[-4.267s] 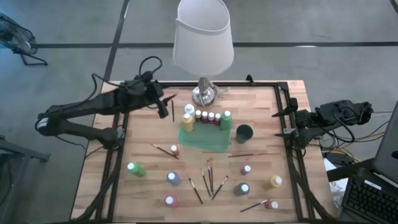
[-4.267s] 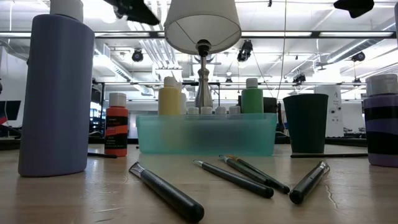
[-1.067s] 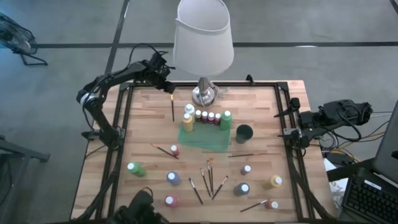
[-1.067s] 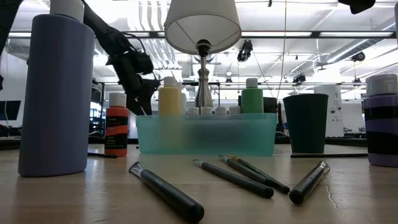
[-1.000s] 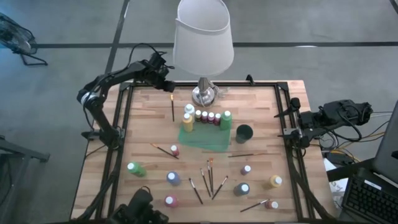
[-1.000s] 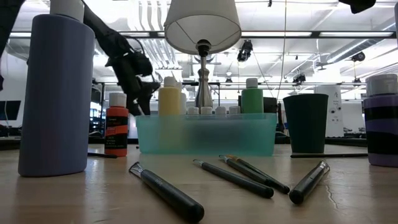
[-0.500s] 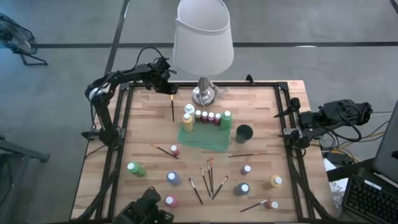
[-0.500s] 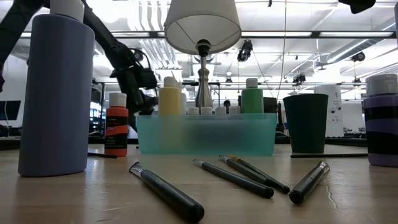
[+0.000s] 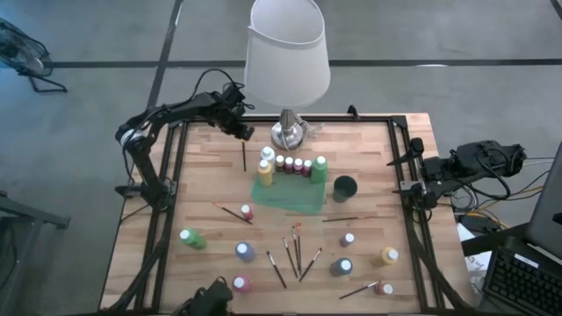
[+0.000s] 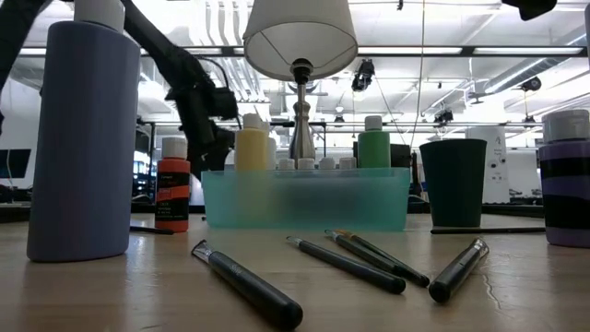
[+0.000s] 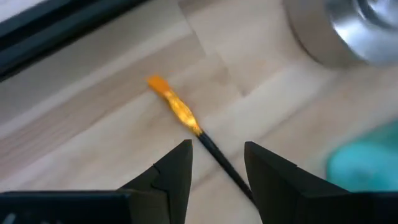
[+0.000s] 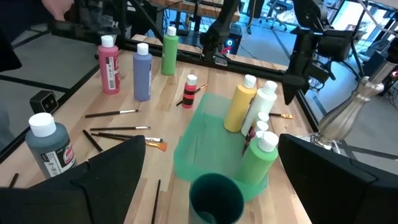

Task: Pick & Place Paint Supplies
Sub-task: Put the pink paint bottle into the green bin

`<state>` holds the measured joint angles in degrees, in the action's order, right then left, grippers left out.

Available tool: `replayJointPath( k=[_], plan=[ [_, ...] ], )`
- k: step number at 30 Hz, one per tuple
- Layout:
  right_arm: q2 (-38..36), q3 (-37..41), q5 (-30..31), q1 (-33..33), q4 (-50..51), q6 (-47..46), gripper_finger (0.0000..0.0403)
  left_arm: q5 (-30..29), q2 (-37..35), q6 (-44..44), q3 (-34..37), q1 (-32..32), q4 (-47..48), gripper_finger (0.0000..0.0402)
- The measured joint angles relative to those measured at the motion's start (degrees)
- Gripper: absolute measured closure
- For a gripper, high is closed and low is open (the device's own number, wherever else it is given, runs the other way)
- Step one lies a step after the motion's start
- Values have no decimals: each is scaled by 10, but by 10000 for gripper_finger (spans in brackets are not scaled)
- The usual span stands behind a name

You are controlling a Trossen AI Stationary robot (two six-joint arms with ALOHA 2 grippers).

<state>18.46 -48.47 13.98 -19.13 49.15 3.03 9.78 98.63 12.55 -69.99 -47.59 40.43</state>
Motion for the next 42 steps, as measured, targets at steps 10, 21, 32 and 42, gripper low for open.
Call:
replayJointPath(
  k=[10, 21, 32, 42],
  plan=[
    [0, 0, 0, 0, 0, 0, 39, -49, -154, -10, 0, 59, 72, 251],
    [0, 0, 0, 0, 0, 0, 39, -50, -341, 64, 0, 121, 72, 253],
    [0, 0, 0, 0, 0, 0, 39, -68, -470, 90, 0, 285, 58, 286],
    [0, 0, 0, 0, 0, 0, 39, -13, -535, 3, -1, 432, 81, 305]
  ],
)
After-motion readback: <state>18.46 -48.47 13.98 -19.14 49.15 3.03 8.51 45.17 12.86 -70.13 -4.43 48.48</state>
